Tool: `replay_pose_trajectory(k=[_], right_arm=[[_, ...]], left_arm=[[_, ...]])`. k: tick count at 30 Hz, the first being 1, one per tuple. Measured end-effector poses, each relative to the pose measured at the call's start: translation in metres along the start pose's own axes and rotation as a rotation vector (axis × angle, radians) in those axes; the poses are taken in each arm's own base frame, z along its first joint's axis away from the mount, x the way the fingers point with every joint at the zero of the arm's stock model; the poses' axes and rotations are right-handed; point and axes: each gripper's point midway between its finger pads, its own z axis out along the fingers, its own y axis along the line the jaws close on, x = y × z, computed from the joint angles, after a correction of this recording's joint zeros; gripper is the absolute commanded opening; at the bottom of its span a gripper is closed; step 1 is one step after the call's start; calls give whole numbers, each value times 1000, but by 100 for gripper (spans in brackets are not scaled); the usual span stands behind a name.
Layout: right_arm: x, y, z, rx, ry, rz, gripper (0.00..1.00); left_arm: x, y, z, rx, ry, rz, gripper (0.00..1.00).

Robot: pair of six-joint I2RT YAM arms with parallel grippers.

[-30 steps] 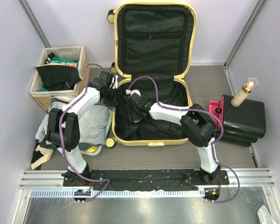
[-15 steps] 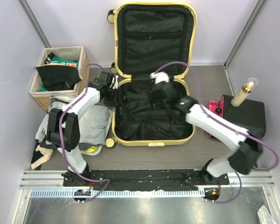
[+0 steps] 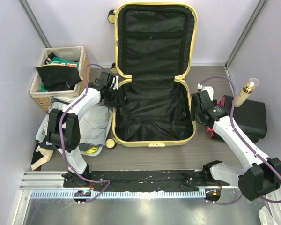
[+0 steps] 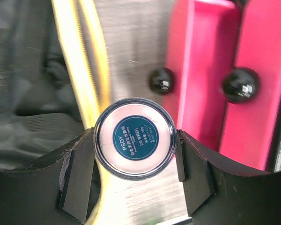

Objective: Open, take out, and arrange the luggage

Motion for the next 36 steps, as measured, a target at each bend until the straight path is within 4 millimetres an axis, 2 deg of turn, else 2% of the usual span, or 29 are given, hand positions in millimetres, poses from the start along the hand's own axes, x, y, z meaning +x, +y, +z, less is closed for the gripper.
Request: replay_pose_trajectory(k=[8, 21, 28, 32, 36], right_arm=[[1, -24, 3, 50, 5, 42, 1], [8, -41, 10, 97, 34, 77, 5], [11, -46, 14, 114, 44, 85, 3], [9, -39, 14, 73, 38, 92, 2], [2, -13, 5, -91, 6, 124, 1]], left_arm=[[0, 0, 0, 0, -1, 0, 0], [0, -1, 0, 1, -4, 2, 0], [0, -1, 0, 1, -4, 2, 0], [1, -1, 1, 1, -4, 3, 0], [0, -1, 1, 1, -4, 3, 0]])
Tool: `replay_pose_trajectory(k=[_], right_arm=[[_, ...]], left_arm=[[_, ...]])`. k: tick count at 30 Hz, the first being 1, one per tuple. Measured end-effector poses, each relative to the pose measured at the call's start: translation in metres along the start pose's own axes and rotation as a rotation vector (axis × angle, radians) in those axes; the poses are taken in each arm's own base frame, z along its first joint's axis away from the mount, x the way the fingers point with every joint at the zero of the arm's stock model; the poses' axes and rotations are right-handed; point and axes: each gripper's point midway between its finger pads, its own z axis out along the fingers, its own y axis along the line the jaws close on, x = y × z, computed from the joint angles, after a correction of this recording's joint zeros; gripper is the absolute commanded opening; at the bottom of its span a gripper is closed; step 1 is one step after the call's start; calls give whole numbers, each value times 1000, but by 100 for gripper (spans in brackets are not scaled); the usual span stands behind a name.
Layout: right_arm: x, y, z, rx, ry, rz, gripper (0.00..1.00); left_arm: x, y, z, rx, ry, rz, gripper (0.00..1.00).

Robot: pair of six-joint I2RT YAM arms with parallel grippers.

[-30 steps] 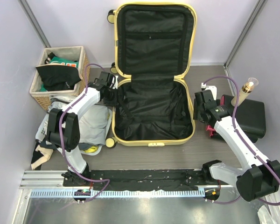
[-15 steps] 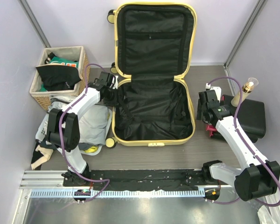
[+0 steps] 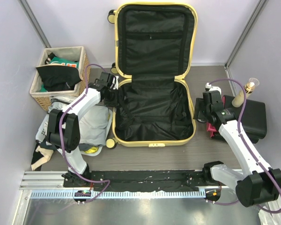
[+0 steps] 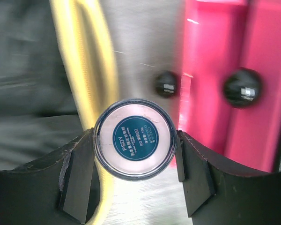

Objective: Open, take out, and arrange the luggage

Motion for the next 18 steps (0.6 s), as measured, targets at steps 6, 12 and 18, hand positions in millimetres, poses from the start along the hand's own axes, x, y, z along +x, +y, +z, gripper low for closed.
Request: replay_pose_trajectory(k=[6, 12, 18], right_arm=[[-26, 49, -22, -226, -118, 10, 1], [-28, 118, -15, -364, -110, -96, 1], [-19, 166, 35, -398, -21, -145, 3]], left_arm=[[0, 0, 0, -4, -1, 2, 0], [0, 0, 0, -6, -1, 3, 0], [0, 0, 0, -11, -3, 6, 0]])
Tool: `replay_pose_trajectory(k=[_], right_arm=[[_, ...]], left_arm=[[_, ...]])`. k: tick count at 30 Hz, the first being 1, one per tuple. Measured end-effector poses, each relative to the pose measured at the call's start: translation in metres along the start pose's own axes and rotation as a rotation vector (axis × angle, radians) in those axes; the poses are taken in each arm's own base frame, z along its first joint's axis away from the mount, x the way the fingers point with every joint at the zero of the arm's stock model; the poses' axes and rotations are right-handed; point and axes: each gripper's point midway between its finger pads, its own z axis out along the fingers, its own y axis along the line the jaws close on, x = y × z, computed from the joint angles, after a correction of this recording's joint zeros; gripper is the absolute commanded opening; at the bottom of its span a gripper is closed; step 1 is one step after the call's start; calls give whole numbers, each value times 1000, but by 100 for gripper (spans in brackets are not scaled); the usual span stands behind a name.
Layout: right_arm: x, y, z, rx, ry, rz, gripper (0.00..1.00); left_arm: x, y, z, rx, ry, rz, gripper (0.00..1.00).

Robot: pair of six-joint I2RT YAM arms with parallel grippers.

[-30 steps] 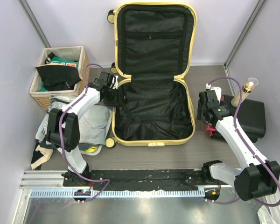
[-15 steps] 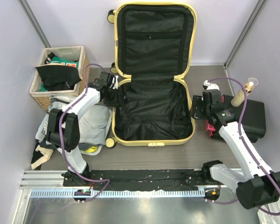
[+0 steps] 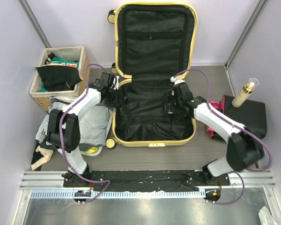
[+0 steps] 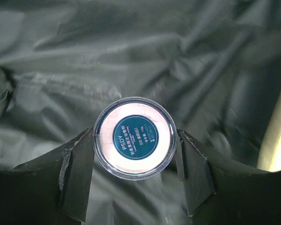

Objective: Open, take out, and arrange the luggage

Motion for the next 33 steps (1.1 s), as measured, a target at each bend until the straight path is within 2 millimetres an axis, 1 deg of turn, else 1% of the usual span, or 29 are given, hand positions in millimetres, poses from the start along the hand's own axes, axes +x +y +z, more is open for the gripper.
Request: replay_pose_trajectory(k=[2, 4, 5, 6, 7, 8, 9, 11, 12, 13, 15, 16, 18, 20, 22, 24, 25, 27, 30, 33], right_arm=[[2, 5, 24, -6, 35, -3, 3], [11, 7, 46, -1, 73, -7, 9], [19, 6, 53, 4, 96, -10, 16], [26, 5, 59, 10, 122, -13, 39], [32, 4, 63, 15, 140, -14, 54], [35, 4, 64, 16, 151, -15, 76], [36, 4, 64, 16, 156, -16, 85], [32, 5, 57, 14, 165, -13, 89], [27, 5, 51, 17, 168, -19, 96], [19, 6, 45, 19, 155, -18, 100], [-2, 4, 21, 36, 105, -18, 100], [-16, -1, 3, 49, 67, -15, 100], [-36, -8, -29, 56, -4, 1, 100], [-53, -26, -59, 82, -78, 39, 100], [-60, -51, -78, 135, -117, 88, 98], [-51, -77, -83, 200, -111, 138, 99], [-41, -89, -83, 236, -88, 155, 99], [-20, -103, -78, 287, -34, 177, 99], [17, -116, -72, 344, 65, 188, 99], [38, -126, -72, 381, 124, 212, 99]], left_arm=[[0, 0, 0, -1, 0, 1, 0], [0, 0, 0, -2, 0, 1, 0], [0, 0, 0, -3, -1, 2, 0], [0, 0, 0, -5, 0, 2, 0], [0, 0, 0, -6, -1, 2, 0], [0, 0, 0, -6, -1, 3, 0], [0, 0, 0, -6, -1, 3, 0], [0, 0, 0, -6, -1, 3, 0], [0, 0, 0, -7, -1, 3, 0], [0, 0, 0, -7, -1, 3, 0], [0, 0, 0, -7, -1, 3, 0], [0, 0, 0, -7, -1, 3, 0], [0, 0, 0, -7, -1, 4, 0], [0, 0, 0, -7, -1, 4, 0], [0, 0, 0, -7, -1, 4, 0], [0, 0, 0, -8, -1, 4, 0], [0, 0, 0, -8, -1, 4, 0], [0, 0, 0, -9, -2, 6, 0], [0, -1, 0, -12, -3, 9, 0], [0, -1, 0, -16, -4, 12, 0]])
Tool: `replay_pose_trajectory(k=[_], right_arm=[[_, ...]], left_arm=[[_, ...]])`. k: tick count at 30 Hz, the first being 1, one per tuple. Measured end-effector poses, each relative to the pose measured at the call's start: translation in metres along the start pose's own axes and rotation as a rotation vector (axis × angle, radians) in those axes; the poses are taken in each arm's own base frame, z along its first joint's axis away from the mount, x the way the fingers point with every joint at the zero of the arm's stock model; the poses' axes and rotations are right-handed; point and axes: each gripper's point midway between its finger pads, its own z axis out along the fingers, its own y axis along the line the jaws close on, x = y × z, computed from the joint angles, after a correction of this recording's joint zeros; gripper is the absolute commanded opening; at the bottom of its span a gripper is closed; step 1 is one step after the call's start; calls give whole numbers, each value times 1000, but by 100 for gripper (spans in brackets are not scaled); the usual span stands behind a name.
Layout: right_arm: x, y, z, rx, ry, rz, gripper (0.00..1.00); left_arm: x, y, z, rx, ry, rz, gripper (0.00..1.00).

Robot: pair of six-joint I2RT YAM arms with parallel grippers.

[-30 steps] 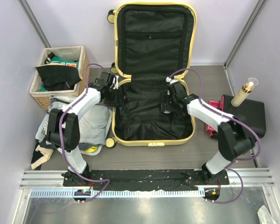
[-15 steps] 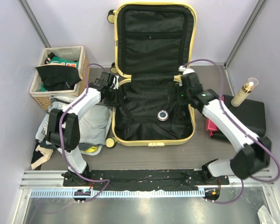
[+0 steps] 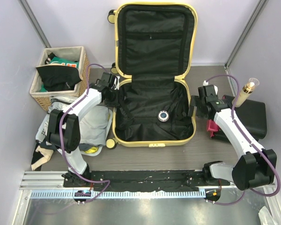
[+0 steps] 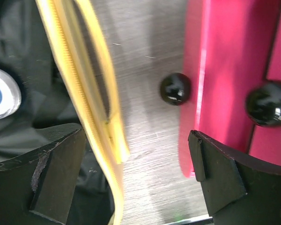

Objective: Open, take out, and arrange the luggage

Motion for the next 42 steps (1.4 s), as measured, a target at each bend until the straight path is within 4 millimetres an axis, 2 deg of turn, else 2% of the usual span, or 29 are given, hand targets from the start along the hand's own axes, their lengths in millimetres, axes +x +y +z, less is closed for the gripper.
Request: replay_pose_trajectory(k=[3, 9, 15, 29, 36, 42], right_arm=[[3, -7, 1, 17, 6, 25, 99], [-3, -17, -8, 37, -37, 54, 99], [5, -29, -1, 56, -12, 85, 99], [11, -12, 11, -57, -1, 110, 96], [9, -6, 11, -101, -13, 124, 86], [3, 4, 5, -160, -38, 148, 67]], left_arm=[[1, -1, 0, -2, 1, 2, 0], [2, -2, 0, -3, 3, 7, 0], [2, -2, 0, -9, 1, 10, 0], [2, -2, 0, -20, -1, 15, 0], [2, -2, 0, -22, -1, 20, 0], [3, -2, 0, -26, -1, 23, 0]])
